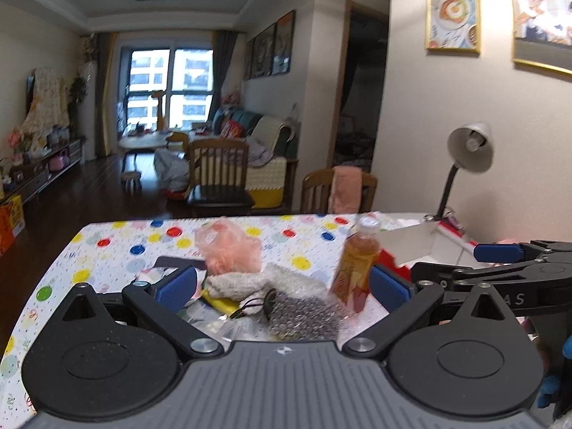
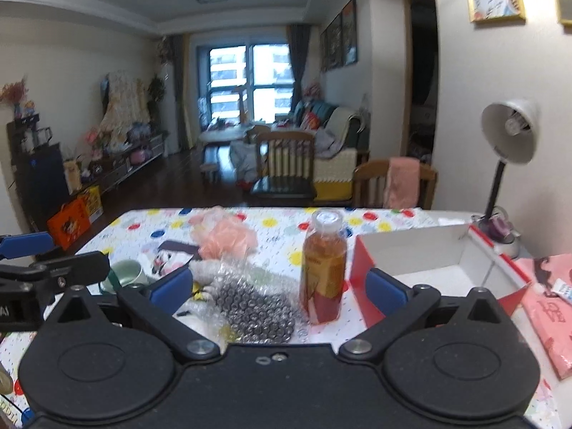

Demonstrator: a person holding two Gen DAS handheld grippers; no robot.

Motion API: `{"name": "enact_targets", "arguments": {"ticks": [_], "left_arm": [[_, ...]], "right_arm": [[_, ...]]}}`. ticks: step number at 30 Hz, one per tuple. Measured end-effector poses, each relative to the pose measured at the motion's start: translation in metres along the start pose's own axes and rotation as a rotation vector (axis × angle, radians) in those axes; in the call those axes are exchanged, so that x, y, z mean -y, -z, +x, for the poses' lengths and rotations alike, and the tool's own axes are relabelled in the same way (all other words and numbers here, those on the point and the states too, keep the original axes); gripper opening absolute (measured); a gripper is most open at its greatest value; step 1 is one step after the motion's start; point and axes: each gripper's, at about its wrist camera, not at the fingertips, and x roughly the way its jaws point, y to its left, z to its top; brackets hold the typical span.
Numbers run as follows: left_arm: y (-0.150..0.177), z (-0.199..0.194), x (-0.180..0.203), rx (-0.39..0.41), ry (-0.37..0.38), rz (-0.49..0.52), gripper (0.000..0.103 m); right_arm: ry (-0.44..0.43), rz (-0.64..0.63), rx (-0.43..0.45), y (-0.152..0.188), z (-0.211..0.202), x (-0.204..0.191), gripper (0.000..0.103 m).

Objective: Organize soft objects
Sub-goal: 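Reach the left tool to the Christmas-print cloth bag and grasp it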

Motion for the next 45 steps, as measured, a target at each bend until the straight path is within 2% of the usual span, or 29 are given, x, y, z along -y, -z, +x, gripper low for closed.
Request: {"name": "enact_targets", "arguments": {"ticks": [8,15,23,28,32,35,43,45], "left_arm": [[0.005,0.037,-0.029,-0.119,-0.067,-0.080,0.103],[0.032,0.066,-0.052,-0.214,-0.152,-0.084,0.103],[0.060,0.092,-0.084,-0.314,-0.243,-0.162,0.102],[0.074,0.109,-0.094,-0.365,-0.267,-0.190,0.102],[0.082,0.123,-0.097,-0.405,-0.263,-0.218,0.093],[0.086,0.133,-0.098,-0.436,-0.247,-0.241,0.091],[0.096,0.158,-0.105,-0.505,-0.203,-0.290,0.065],[0.098,0.162,-0.112,-0.521,-0.177,-0.325,0.057]], "right_arm": [[-0.123,-0.050,-0.105,-0.004,0.046,0.003,0.099],[-0.191,-0.096,-0.183,-0.012,0.092,-0.006,0.095],[-0.195,-0.204,-0.201,-0.019,0.142,-0.029,0.092],[-0.160,-0.236,-0.247,-0.019,0.181,-0.043,0.085],[-0.134,-0.219,-0.290,-0.015,0.208,-0.046,0.080],[-0.117,-0.222,-0.316,-0.010,0.221,-0.047,0.075],[-0.103,-0.209,-0.340,-0.007,0.234,-0.041,0.058],[-0.102,-0.208,-0.341,-0.006,0.236,-0.039,0.049]]}}
